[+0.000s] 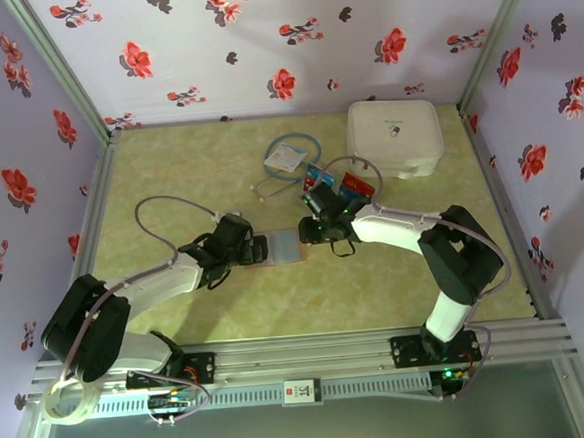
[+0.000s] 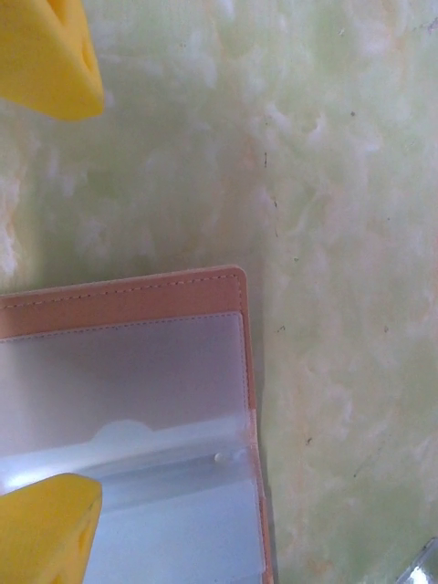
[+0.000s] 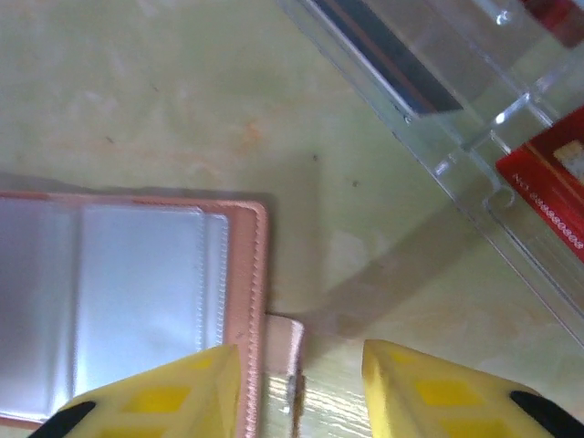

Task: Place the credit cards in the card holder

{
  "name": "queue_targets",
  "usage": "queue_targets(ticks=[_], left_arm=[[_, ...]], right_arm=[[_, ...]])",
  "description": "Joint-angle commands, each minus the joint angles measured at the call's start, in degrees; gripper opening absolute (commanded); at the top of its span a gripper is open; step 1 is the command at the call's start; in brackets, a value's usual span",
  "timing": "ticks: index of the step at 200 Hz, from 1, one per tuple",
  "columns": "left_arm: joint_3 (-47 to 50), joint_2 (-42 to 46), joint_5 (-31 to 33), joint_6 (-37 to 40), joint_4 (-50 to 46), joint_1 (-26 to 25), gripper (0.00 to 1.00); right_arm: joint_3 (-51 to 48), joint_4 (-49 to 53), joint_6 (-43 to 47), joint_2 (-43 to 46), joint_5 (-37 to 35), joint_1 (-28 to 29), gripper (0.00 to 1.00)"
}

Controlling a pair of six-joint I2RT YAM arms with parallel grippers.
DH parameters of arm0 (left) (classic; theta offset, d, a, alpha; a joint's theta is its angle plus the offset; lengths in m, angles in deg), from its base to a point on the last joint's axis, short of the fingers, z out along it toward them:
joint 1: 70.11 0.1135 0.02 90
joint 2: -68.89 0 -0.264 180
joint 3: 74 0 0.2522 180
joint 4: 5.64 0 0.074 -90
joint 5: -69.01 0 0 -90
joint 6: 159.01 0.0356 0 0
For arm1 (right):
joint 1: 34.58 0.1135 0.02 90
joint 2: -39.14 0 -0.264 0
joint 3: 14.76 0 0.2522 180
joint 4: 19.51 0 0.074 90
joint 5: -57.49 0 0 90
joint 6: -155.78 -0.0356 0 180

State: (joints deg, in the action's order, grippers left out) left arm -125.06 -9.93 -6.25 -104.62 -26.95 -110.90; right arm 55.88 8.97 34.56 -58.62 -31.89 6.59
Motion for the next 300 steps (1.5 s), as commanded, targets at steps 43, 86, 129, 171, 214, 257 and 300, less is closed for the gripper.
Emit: queue_targets(ticks=[43,86,129,171,214,257,300], left_arm=[[-2.3,-0.45,-2.26,0.62,-0.6,0.36,1.0],[-2.87,-0.1,-2.83,0.59,-1.06,-0.3,1.0],[-4.15,-0.82,-3.32,0.55,-0.86,-0.6,1.0],[-5.82,-2.44,-3.67,0.8,-0.55,-0.65,1.0],[-6.43,-3.0,-3.83,1.58,-0.62,-0.38,1.0],[-5.39,-3.08,-5.73,1.39,0.34,1.01,1.0],[-4.65,-2.79,-6.78,1.26,0.86,1.51,1.0]], right_arm=[[-1.9,3.57,5.66,3.75,1.13,-1.28,0.02],[-3.79,6.4,6.84,7.52,1.52,-1.62,0.06],[1.36,13.22,9.73,13.32,0.19,-3.38,0.44],[10.53,20.86,14.41,15.99,-8.08,-7.22,0.53],[18.43,27.93,22.45,8.8,-10.38,-8.28,0.47],[20.87,30.85,26.88,2.82,-9.93,-8.21,0.45],[21.13,31.2,28.66,-0.47,-10.9,-8.12,0.46]])
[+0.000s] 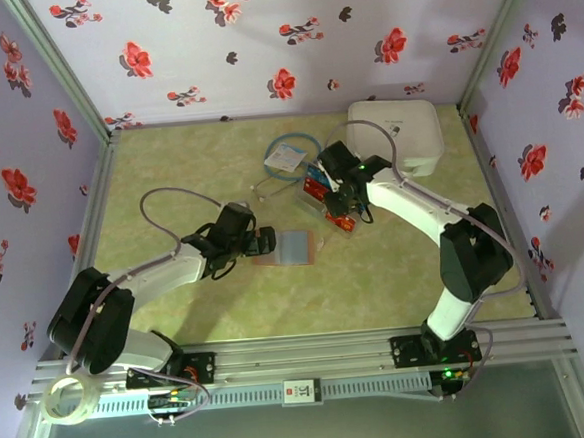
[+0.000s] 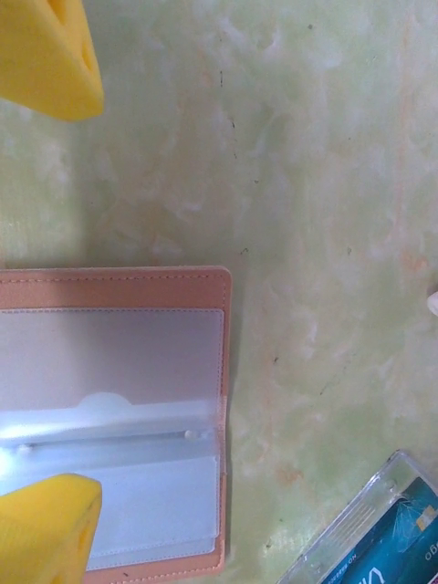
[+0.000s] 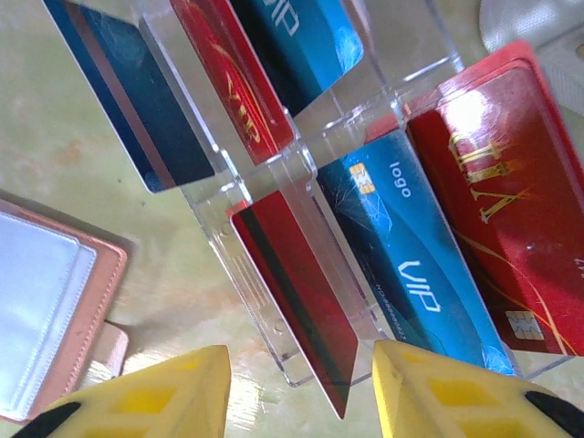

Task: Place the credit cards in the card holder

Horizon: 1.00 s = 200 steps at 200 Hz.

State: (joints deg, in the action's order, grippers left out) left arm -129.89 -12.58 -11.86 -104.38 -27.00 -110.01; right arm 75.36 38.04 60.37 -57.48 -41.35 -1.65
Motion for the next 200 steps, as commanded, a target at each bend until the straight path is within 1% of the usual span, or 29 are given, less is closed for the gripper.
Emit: queue_targets(ticks=[1,47,84,112,136,167,200], left_arm=[[0.24,-0.16,-1.19,1.02,0.95,0.62,1.0],[1.16,-0.42,-2.0,0.52,2.05,1.09,1.0],[1.41,-0.6,-2.43,0.34,2.49,1.43,1.0],[1.41,-0.83,-2.71,0.23,2.76,1.51,1.0],[1.52,-1.05,-2.79,0.15,2.94,1.57,1.0],[1.7,-1.11,-2.94,0.08,3.2,1.5,1.0],[1.98,-1.2,-3.04,0.11,3.55,1.5,1.0]], right_arm=[[1.67,2.24,2.9,-1.71,-1.4,0.12,0.46],[2.77,2.07,3.99,-5.62,-3.49,0.12,0.43],[3.61,2.08,4.79,-7.62,-4.79,0.12,0.37],[3.84,2.24,4.93,-8.51,-5.65,0.12,0.29],[3.85,2.08,4.97,-8.74,-5.68,0.12,0.26],[3.97,2.04,4.97,-8.79,-5.55,0.12,0.17],[4.41,2.33,5.21,-8.5,-5.43,0.1,0.16]])
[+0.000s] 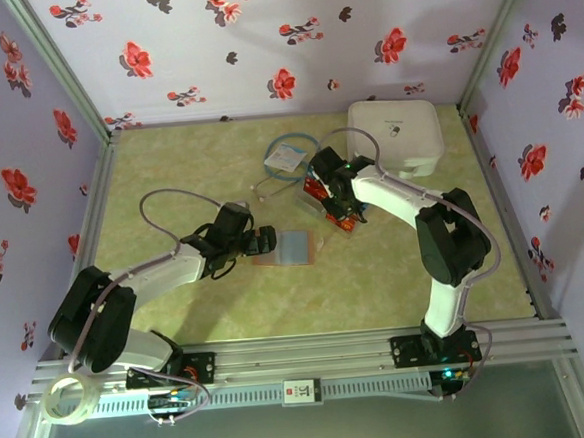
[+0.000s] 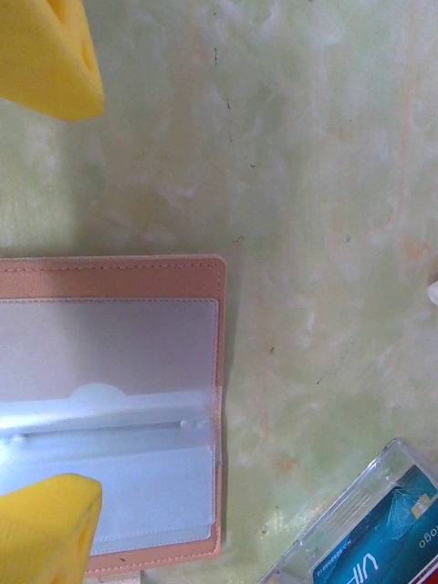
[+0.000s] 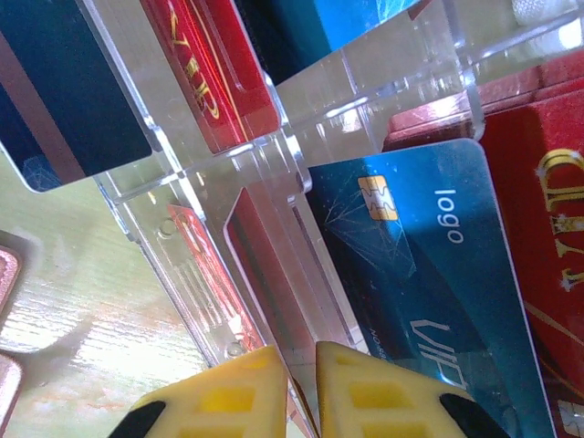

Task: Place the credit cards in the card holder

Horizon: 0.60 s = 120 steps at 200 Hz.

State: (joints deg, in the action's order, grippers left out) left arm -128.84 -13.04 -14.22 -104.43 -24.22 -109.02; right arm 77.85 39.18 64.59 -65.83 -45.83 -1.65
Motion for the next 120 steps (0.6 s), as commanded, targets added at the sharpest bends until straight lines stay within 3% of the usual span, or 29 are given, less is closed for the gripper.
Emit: queue_targets(ticks=[1,44,95,120], left_arm=[[0.92,-0.76,-0.69,0.12,0.78,0.55,1.0],[1.04,-1.25,-0.95,0.26,1.39,0.58,1.0],[0.84,-1.92,-1.49,0.08,2.01,0.58,1.0],[0.79,-1.92,-1.58,0.07,2.09,0.61,1.0]], right_arm=[[1.96,1.25,1.0,-0.19,-0.98,0.11,0.16],[3.15,1.99,1.8,0.06,-0.65,0.12,0.14],[4.89,3.67,2.59,1.13,-1.16,0.12,0.01],[5.57,4.68,2.77,3.34,-1.18,0.12,0.0]])
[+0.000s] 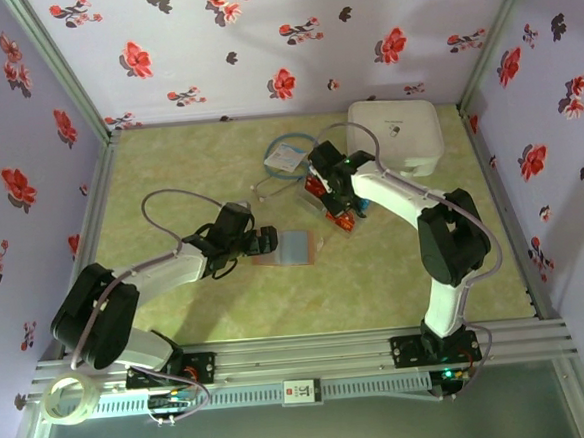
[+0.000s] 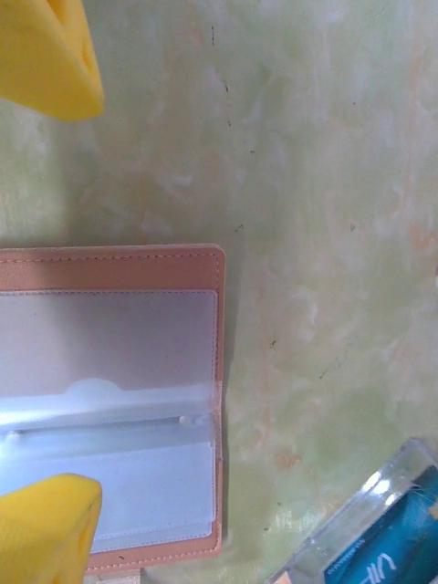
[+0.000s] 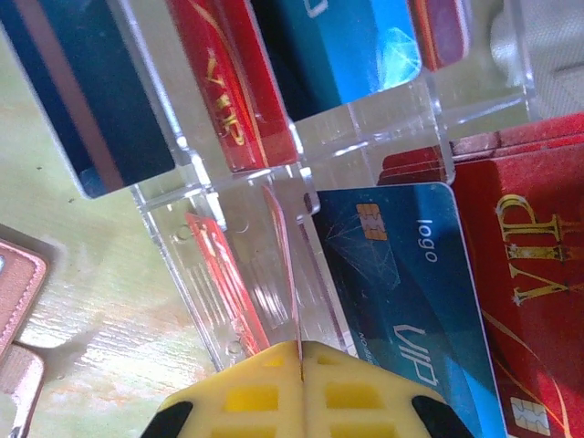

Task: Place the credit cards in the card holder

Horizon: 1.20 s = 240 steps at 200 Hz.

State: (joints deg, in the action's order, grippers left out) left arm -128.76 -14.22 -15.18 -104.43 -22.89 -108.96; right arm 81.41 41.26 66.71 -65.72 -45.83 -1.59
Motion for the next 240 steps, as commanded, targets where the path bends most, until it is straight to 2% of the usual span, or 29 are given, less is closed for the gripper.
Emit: queue_targets(ticks=[1,57,89,133,169,208,240], left_arm=[[0.72,-0.74,-0.62,0.08,0.76,0.54,1.0],[0.47,-1.2,-0.7,0.41,0.76,0.6,1.0],[0.22,-1.44,-0.71,0.86,0.59,0.7,1.0],[-0.36,-1.7,-0.53,2.6,-1.37,0.75,1.0],[-1.19,-1.98,1.16,4.24,-4.41,0.73,1.0],[-1.42,-2.04,4.54,6.16,-7.6,0.77,1.0],[-1.3,-2.66,7.0,7.17,-8.71,0.75,1.0]], right_arm=[[2.03,2.58,0.65,3.37,-1.18,0.05,0.0],[2.2,3.75,-0.97,9.31,1.46,0.14,0.0],[-2.96,-1.95,-7.17,15.08,9.75,0.14,0.0],[-18.53,-22.62,-23.35,24.05,24.27,0.05,0.0],[-35.09,-50.3,-39.34,27.34,34.02,0.05,0.0],[-47.04,-72.5,-49.52,25.2,35.56,0.14,0.0],[-50.99,-82.91,-52.15,21.44,38.54,0.13,0.0]])
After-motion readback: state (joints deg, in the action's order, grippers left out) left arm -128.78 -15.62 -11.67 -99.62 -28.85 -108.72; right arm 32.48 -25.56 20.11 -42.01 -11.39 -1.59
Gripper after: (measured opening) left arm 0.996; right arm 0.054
